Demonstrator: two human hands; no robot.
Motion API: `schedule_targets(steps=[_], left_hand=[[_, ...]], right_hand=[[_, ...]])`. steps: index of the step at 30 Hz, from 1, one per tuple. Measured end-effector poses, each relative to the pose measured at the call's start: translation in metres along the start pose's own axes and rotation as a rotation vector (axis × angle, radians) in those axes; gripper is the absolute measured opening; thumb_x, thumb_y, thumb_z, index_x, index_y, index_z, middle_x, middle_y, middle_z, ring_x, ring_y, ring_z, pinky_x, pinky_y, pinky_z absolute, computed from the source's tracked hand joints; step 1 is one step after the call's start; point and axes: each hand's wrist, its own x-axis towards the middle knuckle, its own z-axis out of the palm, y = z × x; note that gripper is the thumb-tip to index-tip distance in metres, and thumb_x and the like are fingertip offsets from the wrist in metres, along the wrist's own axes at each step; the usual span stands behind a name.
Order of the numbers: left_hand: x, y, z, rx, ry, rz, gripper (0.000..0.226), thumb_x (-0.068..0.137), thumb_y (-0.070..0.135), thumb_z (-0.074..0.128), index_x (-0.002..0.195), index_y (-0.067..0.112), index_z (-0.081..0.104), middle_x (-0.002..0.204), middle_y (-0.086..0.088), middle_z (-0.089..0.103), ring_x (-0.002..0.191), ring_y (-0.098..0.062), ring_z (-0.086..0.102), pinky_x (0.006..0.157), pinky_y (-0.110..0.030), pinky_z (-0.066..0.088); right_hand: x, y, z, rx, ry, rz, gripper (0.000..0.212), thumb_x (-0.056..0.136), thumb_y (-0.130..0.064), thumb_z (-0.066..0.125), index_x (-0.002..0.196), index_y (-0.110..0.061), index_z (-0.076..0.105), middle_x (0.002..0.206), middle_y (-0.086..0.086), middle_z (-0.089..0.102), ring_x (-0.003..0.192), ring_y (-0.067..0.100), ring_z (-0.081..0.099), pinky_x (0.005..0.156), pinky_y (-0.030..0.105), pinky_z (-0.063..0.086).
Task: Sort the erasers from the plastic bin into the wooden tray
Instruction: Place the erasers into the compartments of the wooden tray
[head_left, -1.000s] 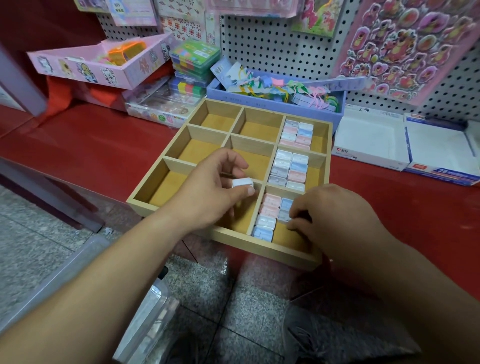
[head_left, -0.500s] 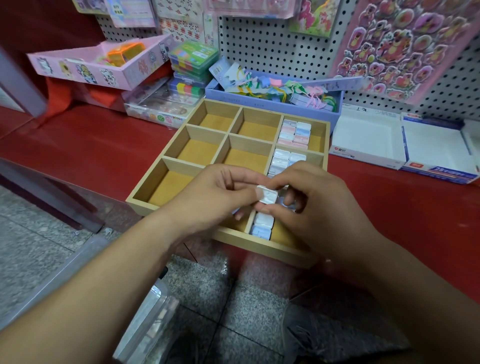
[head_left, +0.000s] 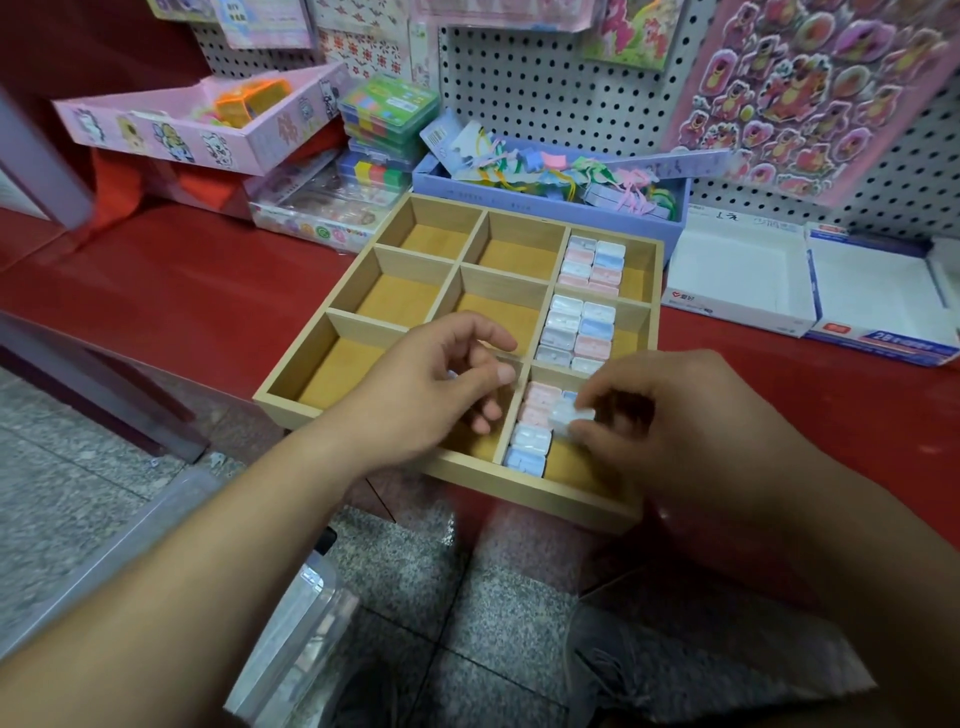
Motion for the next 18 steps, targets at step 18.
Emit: schedule_targets(steps=[18], left_hand=[[-0.004, -0.001, -0.007, 0.076, -0.075, -0.073, 0.024, 0.1, -0.013, 0.042, 0.112, 0.005, 0.052, 0.107, -0.017, 0.068, 0.081, -0.009, 0.065, 0.08, -0.014, 0.049]], right_hand=[[0.007, -0.009, 0.008, -0.338, -0.275, -0.013, 0.021, 0.094, -0.047, 0.063, 0.098, -0.03, 0.073, 0.097, -0.011, 0.053, 0.089, 0.008, 0.054, 0.08, 0.032, 0.049]])
